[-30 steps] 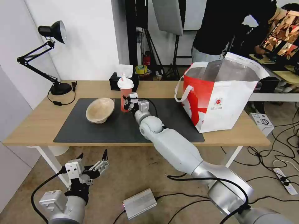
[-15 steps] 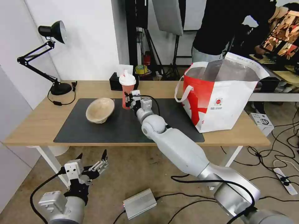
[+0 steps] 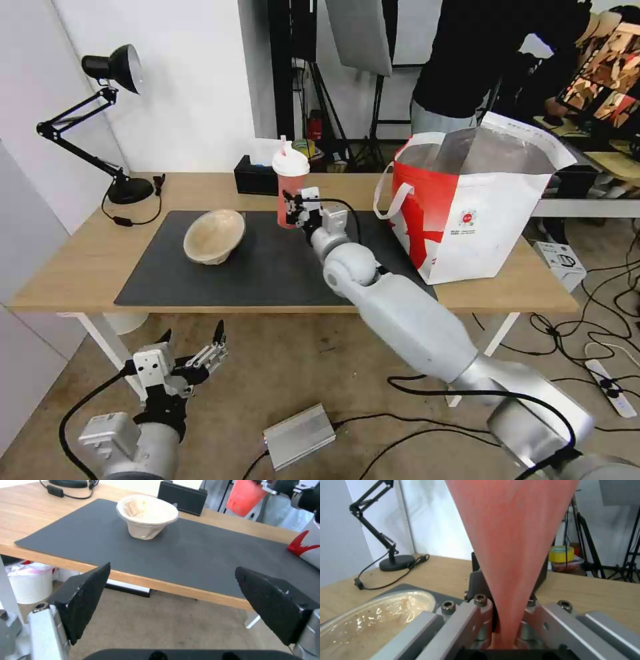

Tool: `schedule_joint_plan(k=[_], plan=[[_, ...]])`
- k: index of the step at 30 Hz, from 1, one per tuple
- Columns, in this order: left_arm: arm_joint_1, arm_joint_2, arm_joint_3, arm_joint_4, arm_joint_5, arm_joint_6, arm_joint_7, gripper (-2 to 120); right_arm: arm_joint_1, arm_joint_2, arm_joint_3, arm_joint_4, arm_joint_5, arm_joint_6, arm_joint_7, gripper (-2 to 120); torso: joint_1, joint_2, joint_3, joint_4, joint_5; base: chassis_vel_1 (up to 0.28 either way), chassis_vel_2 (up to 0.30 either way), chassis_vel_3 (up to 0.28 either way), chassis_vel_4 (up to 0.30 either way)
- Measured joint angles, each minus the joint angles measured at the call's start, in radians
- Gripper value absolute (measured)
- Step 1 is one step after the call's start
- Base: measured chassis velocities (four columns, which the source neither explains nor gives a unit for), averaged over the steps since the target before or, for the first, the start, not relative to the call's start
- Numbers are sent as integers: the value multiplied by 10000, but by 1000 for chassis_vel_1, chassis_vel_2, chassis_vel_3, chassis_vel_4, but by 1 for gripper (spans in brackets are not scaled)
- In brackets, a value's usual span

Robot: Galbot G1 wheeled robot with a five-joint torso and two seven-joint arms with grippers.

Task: Pick up the trash from the table and place it into the takeout bag.

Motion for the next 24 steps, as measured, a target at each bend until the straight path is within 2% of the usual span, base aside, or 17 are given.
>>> schedule_joint_plan(k=[10, 24], plan=[[-20, -154, 26, 0, 42, 21, 0, 100, -119, -468, -16, 815, 317, -113, 32, 3, 0, 0, 0, 1, -1, 0, 0, 0, 0], [-92, -304, 86, 0, 84, 31, 10, 100, 61, -1837, 13, 2547, 1253, -390, 168, 3, 0, 0, 0, 1, 0, 0, 0, 0, 0]])
